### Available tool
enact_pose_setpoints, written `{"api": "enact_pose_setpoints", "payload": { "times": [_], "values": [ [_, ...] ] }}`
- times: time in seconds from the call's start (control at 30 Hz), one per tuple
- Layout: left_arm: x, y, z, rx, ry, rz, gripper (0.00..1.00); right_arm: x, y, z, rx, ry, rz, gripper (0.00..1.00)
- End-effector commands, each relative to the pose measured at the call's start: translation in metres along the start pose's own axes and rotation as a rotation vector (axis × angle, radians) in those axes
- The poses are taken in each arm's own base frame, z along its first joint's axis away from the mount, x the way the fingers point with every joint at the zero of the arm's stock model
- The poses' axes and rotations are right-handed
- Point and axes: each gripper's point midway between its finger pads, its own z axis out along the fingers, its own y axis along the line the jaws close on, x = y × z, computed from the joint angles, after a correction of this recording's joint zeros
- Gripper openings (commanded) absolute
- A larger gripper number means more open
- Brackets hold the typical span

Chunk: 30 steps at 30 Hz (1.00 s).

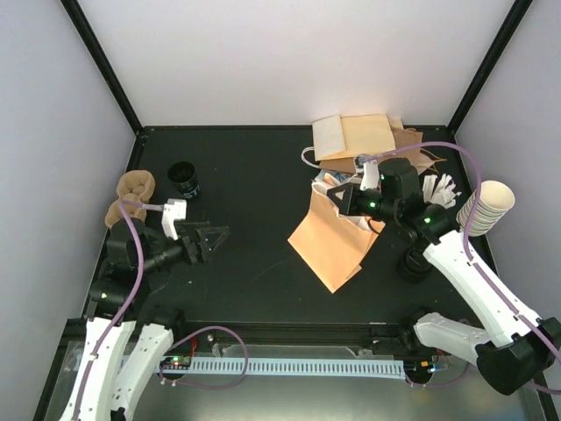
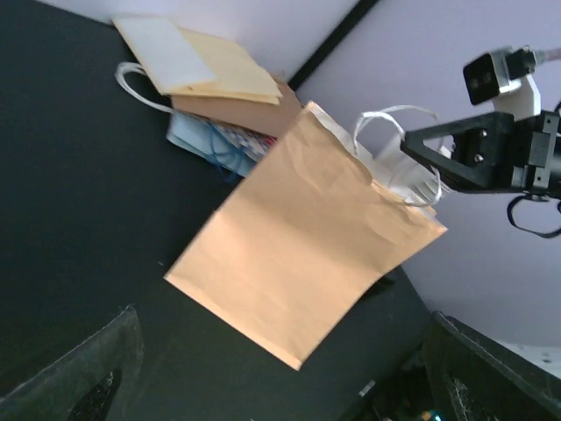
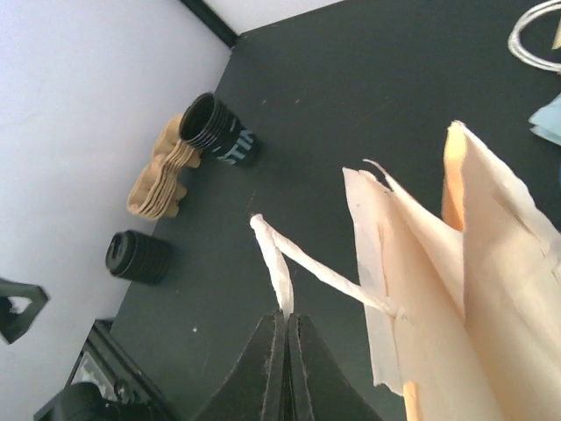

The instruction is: Pack the takeout coffee

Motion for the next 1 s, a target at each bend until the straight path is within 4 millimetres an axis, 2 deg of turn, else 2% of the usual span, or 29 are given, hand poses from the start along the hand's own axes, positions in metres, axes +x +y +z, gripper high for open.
{"api": "enact_pose_setpoints", "payload": {
  "times": [0.0, 0.13, 0.23, 0.33, 0.43, 0.53, 0.67, 0.73, 0.83, 0.97],
  "values": [
    [0.011, -0.033, -0.004, 0.221, 0.013, -0.066, 0.89, 0.015, 0.023, -0.014, -0.048, 0.013, -0.068, 0.03],
    [0.007, -0.043, -0.006, 0.307, -0.04, -0.133, 0.87, 0.019, 0.043, -0.025, -0.113, 0.014, -0.125, 0.04],
    [0.007, -0.044, -0.002, 0.325, -0.042, -0.184, 0.86, 0.021, 0.047, -0.03, -0.119, 0.013, -0.158, 0.03],
    [0.006, -0.036, 0.013, 0.31, -0.042, -0.271, 0.85, 0.025, 0.047, -0.03, -0.117, 0.023, -0.199, 0.02],
    [0.002, -0.038, 0.031, 0.31, -0.04, -0.347, 0.86, 0.027, 0.045, -0.03, -0.098, 0.035, -0.219, 0.02],
    [-0.002, -0.053, 0.049, 0.345, -0.017, -0.39, 0.88, 0.031, 0.05, -0.031, -0.127, 0.049, -0.228, 0.02],
    [-0.008, -0.089, 0.067, 0.416, 0.022, -0.399, 0.89, 0.034, 0.057, -0.034, -0.153, 0.048, -0.241, 0.02],
    [-0.01, -0.1, 0.078, 0.42, 0.033, -0.421, 0.89, 0.037, 0.06, -0.034, -0.162, 0.055, -0.242, 0.02],
    [-0.012, -0.111, 0.096, 0.439, 0.031, -0.467, 0.9, 0.043, 0.063, -0.032, -0.178, 0.073, -0.251, 0.02],
    [-0.019, -0.119, 0.104, 0.482, -0.035, -0.561, 0.89, 0.051, 0.067, -0.029, -0.194, 0.095, -0.27, 0.02]
  ]
}}
